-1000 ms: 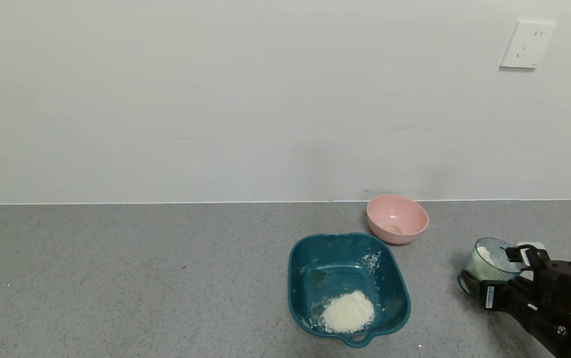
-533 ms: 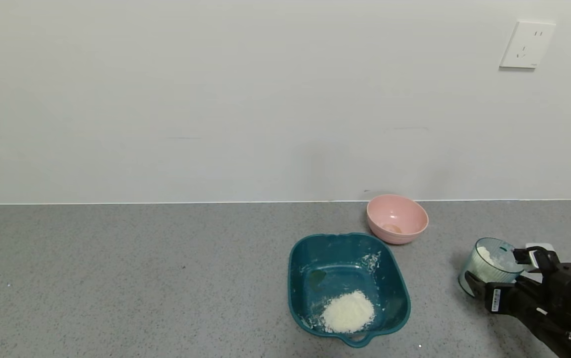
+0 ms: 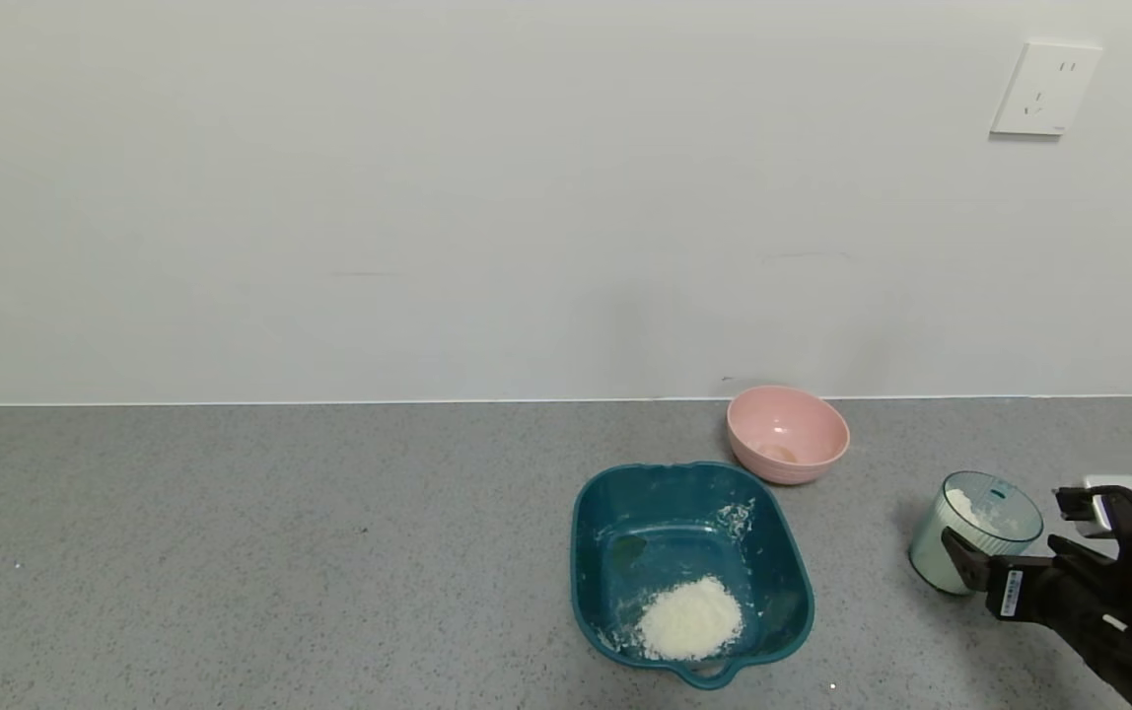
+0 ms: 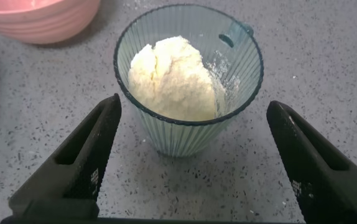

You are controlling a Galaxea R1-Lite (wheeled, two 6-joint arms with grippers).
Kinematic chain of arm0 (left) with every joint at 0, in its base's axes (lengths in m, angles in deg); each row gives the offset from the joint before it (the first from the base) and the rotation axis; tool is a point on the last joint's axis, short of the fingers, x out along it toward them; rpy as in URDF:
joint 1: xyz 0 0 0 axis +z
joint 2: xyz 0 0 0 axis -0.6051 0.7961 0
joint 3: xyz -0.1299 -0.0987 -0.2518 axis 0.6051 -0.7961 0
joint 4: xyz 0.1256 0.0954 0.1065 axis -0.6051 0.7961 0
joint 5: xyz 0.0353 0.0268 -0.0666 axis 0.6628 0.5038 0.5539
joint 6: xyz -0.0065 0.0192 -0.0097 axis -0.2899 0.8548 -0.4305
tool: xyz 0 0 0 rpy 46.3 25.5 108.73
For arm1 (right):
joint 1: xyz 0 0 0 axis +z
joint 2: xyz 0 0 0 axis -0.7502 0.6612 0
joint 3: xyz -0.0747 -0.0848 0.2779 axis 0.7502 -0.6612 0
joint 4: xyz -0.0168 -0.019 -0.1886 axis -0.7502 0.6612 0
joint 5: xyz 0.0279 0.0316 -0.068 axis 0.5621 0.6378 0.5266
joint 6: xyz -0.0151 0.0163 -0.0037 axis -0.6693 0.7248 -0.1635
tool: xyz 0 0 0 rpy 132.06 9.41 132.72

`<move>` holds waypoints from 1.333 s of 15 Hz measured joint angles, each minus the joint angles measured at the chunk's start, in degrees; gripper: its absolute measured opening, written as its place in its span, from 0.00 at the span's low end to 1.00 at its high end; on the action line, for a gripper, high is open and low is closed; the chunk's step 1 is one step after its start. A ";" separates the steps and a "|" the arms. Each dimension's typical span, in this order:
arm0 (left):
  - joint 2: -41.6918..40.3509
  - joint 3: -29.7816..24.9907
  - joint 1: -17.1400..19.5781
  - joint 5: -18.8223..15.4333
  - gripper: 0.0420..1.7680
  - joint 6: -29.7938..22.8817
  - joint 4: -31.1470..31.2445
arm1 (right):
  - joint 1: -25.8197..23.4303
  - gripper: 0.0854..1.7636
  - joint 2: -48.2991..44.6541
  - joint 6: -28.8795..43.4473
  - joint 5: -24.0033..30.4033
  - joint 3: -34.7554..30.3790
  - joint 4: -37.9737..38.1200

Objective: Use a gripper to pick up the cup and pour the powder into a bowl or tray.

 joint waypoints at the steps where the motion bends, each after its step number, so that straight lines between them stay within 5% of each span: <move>1: 0.00 0.00 0.00 0.00 0.97 0.00 0.00 | 0.22 0.96 -1.02 -0.02 -0.05 -0.52 0.00; 11: 0.00 0.00 0.00 0.00 0.97 0.00 0.00 | 0.24 0.96 -13.73 -0.09 -0.99 -3.44 6.53; 20: 0.00 0.00 0.00 0.00 0.97 0.00 0.00 | -0.11 0.96 -41.27 0.16 -1.49 -3.41 37.64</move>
